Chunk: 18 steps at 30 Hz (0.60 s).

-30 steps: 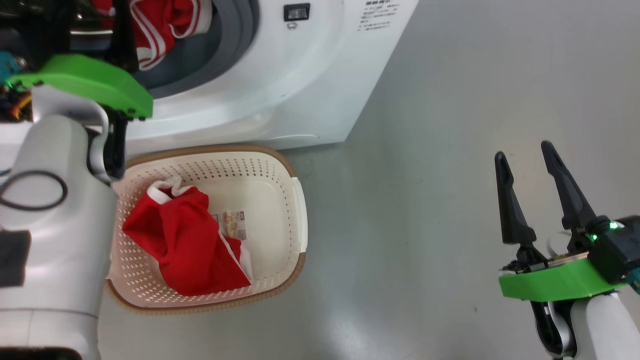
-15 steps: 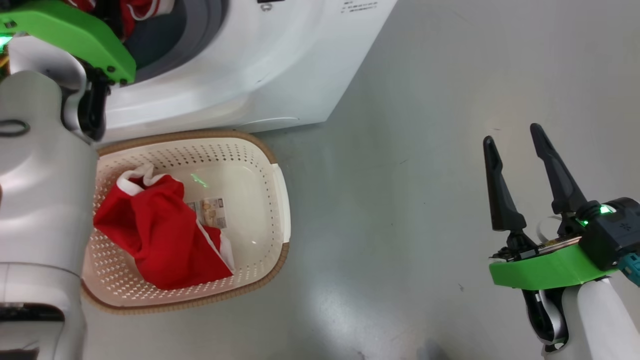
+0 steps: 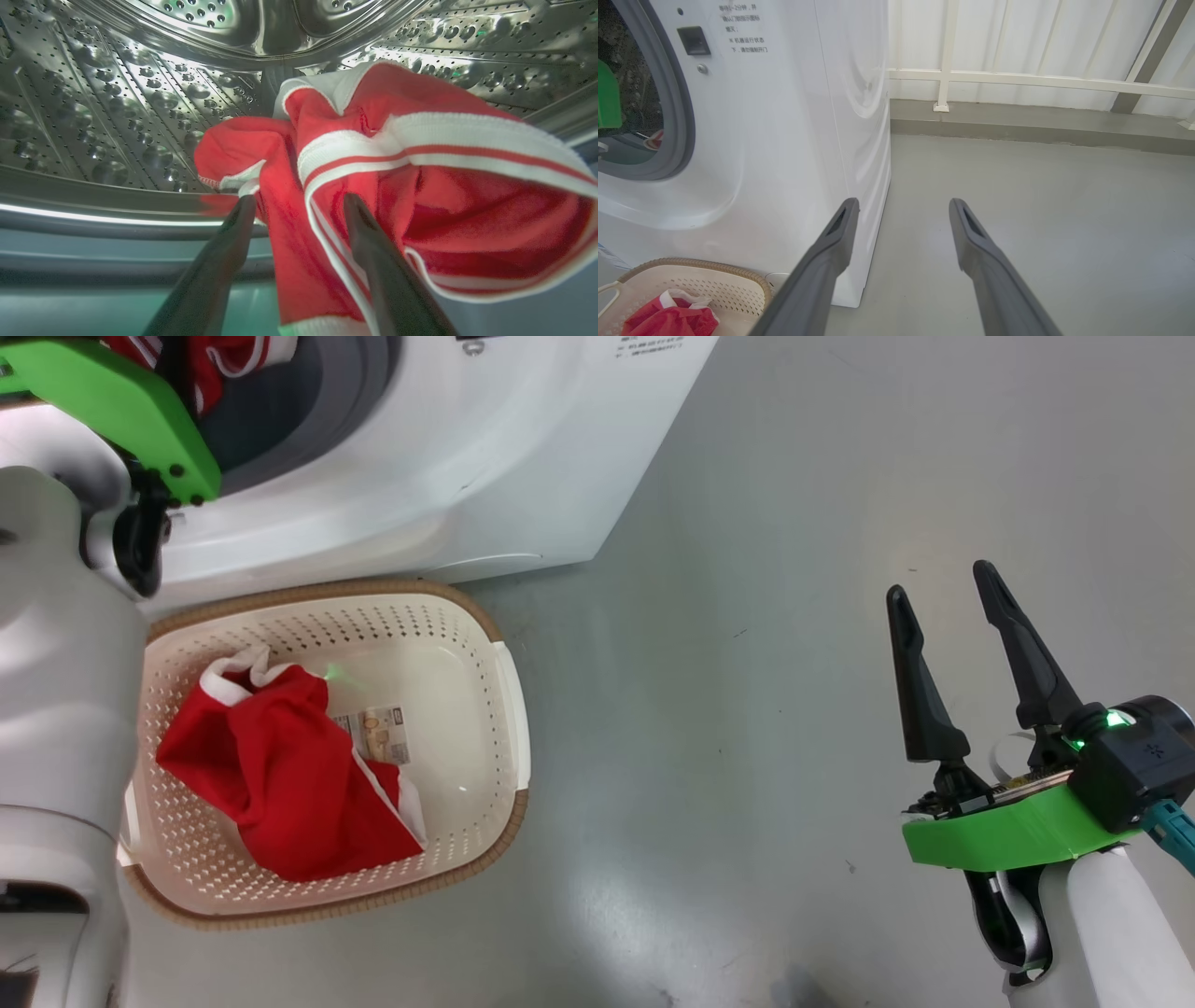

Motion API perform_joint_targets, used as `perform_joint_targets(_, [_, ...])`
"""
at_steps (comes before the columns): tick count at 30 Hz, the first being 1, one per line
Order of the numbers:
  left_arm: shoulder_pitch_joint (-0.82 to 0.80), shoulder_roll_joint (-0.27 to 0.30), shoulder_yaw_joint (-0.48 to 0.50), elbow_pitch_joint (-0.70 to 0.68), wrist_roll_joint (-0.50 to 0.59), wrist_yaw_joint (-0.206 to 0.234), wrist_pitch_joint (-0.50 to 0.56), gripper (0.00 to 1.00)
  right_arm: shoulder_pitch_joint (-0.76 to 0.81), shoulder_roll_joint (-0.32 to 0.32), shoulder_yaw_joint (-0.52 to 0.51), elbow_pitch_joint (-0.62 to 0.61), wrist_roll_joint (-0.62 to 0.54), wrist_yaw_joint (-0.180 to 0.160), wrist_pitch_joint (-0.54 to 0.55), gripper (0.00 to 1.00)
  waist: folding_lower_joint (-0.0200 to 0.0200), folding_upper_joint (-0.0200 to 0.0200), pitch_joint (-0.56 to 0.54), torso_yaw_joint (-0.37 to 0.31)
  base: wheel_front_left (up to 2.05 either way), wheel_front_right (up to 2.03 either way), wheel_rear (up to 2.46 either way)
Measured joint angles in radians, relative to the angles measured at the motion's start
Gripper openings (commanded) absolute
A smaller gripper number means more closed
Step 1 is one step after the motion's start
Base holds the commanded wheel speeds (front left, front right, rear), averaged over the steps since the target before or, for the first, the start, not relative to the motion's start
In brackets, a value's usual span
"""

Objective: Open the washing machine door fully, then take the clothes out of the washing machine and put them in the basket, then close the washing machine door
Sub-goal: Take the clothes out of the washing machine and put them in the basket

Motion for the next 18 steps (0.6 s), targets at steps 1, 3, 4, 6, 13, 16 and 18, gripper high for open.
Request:
perform_joint_targets(1, [-0.002,0.001,-0.001,0.005,0.0,0.0,0.012,1.0,0.0,0.0,0.001,0.0,0.0,0.0,0.0,1.0,0.0,0.0,-0.002,0.0,0.0,0.0,0.0])
perform_joint_targets(3, [-0.002,0.001,-0.003,0.016,-0.001,0.0,0.043,1.0,0.0,0.0,0.002,0.0,0.0,0.0,0.0,1.0,0.0,0.0,-0.007,0.001,0.0,0.0,0.0])
perform_joint_targets(4, [-0.002,0.001,-0.006,0.021,-0.001,0.0,0.061,1.0,0.0,0.0,0.003,0.0,0.0,0.0,0.0,1.0,0.0,0.0,-0.009,0.001,0.0,0.0,0.0])
perform_joint_targets(6, [-0.002,0.002,-0.005,0.026,-0.002,0.0,0.083,1.0,0.0,0.0,0.006,0.0,0.0,0.0,0.0,1.0,-0.0001,0.0,-0.012,0.001,0.0,0.0,0.0])
perform_joint_targets(13, [-0.002,0.008,0.0,0.04,-0.033,-0.008,0.143,1.0,0.0,-0.001,0.024,0.001,0.003,0.0,0.0,1.0,0.0,0.0,-0.017,-0.012,0.0,0.0,0.0])
perform_joint_targets(16, [-0.002,0.008,0.0,0.042,-0.038,-0.008,0.15,1.0,0.0,-0.001,0.025,0.001,0.005,0.0,0.0,1.0,0.0,0.0,-0.016,-0.016,0.0,0.0,0.0])
perform_joint_targets(18, [-0.002,0.008,-0.001,0.043,-0.038,-0.008,0.151,0.98,0.0,-0.001,0.027,0.001,0.005,0.0,0.0,1.0,0.0,0.0,-0.015,-0.019,0.0,0.0,0.0])
